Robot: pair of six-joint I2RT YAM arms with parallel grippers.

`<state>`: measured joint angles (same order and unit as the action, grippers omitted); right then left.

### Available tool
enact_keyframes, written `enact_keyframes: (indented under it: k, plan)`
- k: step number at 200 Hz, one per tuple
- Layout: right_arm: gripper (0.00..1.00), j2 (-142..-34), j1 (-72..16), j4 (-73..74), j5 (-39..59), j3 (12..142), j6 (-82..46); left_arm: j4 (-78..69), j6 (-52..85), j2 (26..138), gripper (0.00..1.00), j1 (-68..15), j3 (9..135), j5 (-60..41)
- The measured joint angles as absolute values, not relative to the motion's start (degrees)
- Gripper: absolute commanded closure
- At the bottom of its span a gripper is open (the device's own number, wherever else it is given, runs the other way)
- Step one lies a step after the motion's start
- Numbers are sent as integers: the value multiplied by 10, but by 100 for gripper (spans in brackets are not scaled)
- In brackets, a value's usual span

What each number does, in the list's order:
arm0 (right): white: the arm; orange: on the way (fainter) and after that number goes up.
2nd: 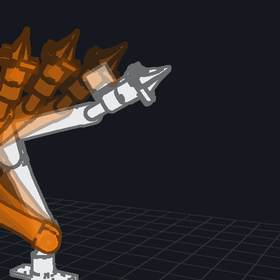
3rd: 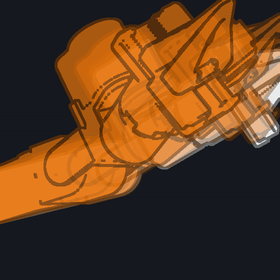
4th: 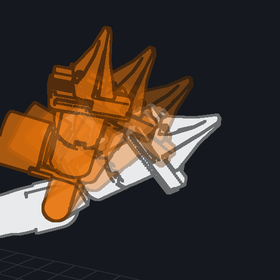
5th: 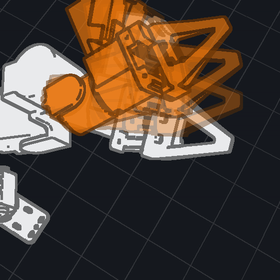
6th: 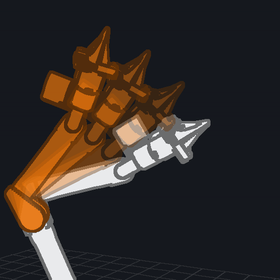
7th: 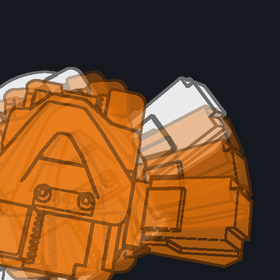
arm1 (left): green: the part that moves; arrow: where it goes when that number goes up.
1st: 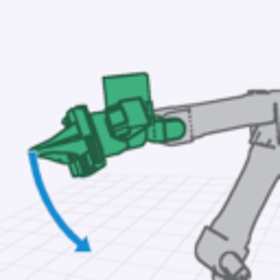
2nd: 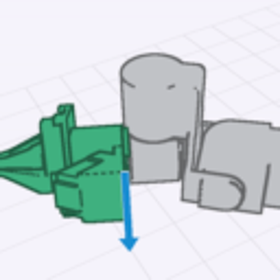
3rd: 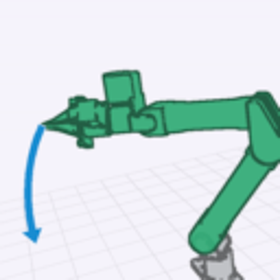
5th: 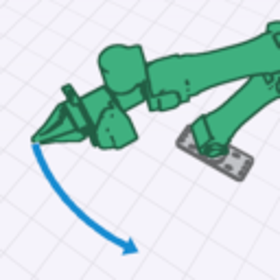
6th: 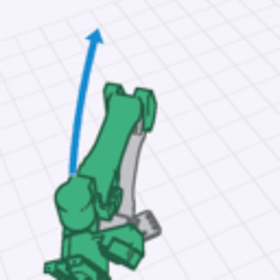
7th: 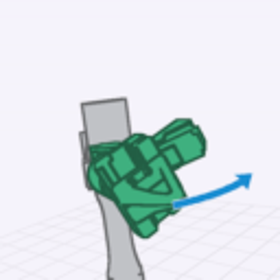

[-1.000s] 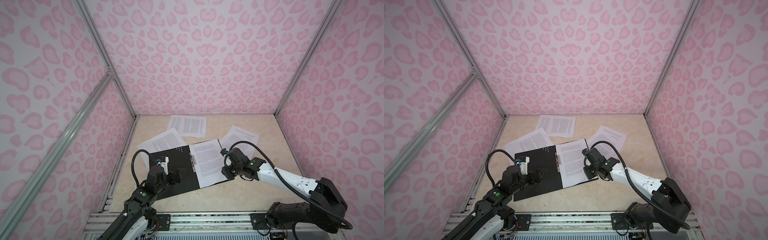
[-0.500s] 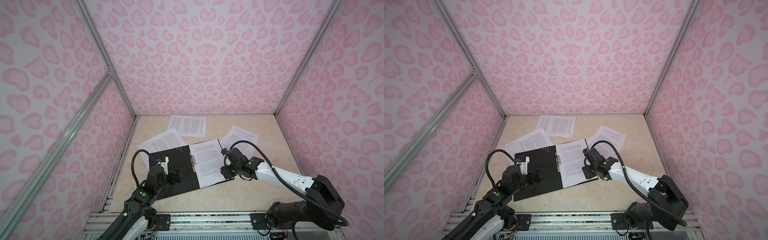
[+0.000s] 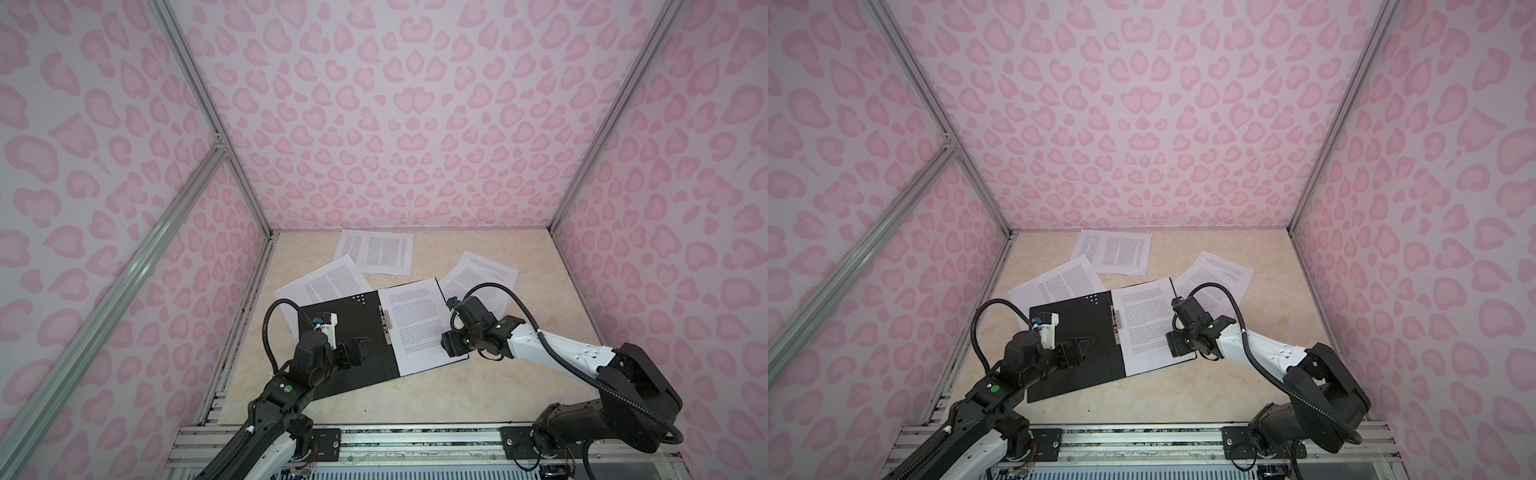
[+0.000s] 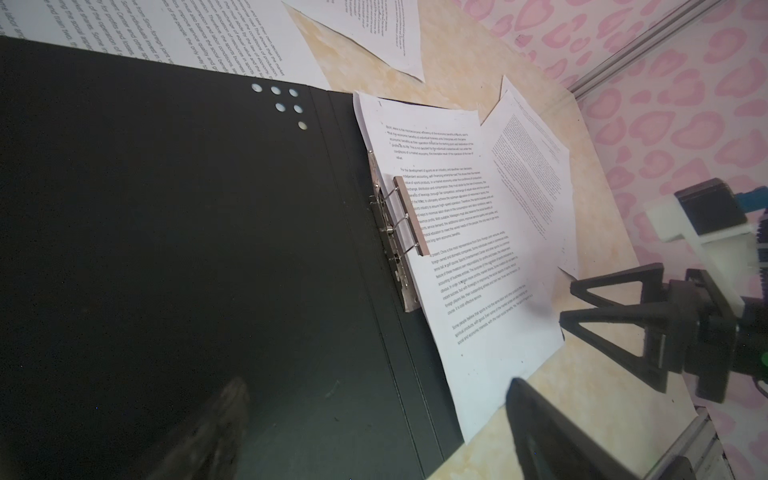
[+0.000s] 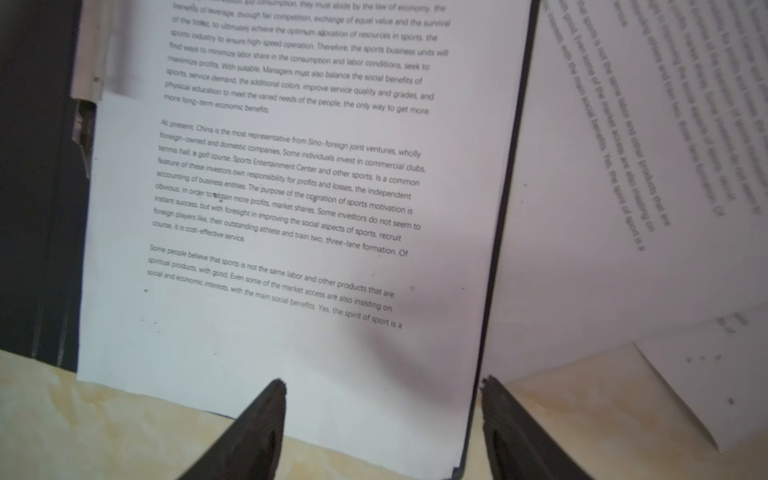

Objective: Put the files into the folder

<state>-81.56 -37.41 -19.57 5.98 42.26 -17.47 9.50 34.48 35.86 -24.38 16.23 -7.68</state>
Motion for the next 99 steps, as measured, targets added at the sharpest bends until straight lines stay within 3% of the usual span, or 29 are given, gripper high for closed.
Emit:
enact_keyframes:
  k: [99]
  plan:
    - [26, -855, -360, -157, 86, 411, -199, 90, 344, 423, 2, -244, 169, -100]
